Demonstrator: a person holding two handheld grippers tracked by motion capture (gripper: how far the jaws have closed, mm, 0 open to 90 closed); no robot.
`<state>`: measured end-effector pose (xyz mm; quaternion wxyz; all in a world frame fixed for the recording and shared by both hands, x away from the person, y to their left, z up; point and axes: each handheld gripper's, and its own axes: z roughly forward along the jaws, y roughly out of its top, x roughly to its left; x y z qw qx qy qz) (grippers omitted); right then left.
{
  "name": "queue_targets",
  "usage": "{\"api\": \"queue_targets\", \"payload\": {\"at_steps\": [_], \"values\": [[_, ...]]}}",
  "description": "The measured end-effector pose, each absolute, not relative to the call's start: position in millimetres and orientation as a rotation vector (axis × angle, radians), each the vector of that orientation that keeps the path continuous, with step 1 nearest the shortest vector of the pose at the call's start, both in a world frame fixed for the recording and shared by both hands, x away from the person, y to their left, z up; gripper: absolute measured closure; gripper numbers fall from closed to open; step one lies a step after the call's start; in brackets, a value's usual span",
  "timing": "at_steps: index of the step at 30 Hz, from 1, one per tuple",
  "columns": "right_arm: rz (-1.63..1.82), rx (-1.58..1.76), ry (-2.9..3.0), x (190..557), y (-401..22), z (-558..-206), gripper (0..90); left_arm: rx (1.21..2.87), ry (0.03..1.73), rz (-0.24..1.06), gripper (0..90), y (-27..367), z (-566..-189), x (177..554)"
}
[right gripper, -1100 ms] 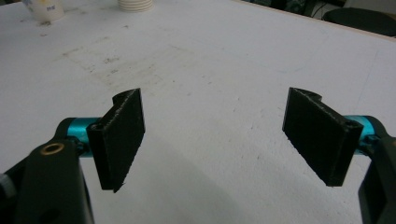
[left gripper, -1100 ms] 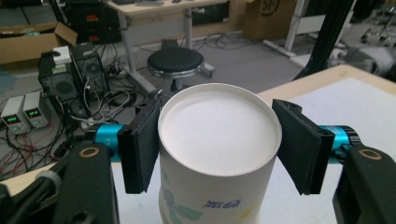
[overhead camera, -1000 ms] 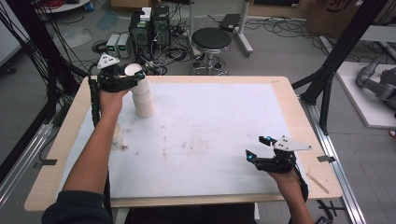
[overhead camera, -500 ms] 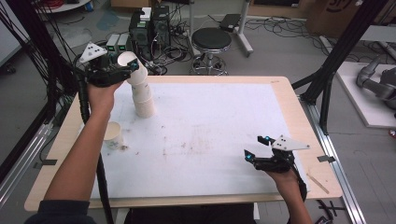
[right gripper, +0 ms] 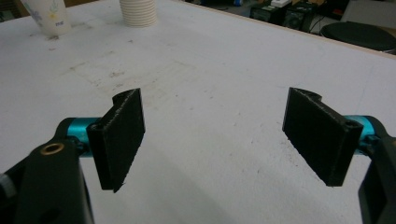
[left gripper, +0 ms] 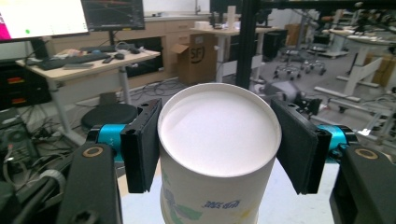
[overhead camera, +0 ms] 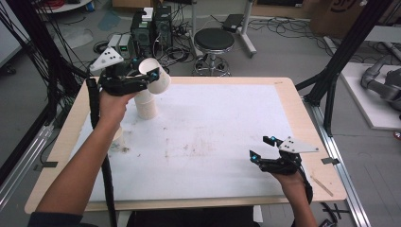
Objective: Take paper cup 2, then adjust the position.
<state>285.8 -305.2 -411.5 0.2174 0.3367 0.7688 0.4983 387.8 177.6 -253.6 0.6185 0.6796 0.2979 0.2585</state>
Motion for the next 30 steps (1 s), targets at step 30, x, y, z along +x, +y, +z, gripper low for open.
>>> {"api": "queue_targets", "payload": {"at_steps": [30], "values": [[1.447, 0.934, 2.146, 292, -298, -408, 21.6, 1.66, 0.59, 0.481, 37.1, 148, -304, 356]]}}
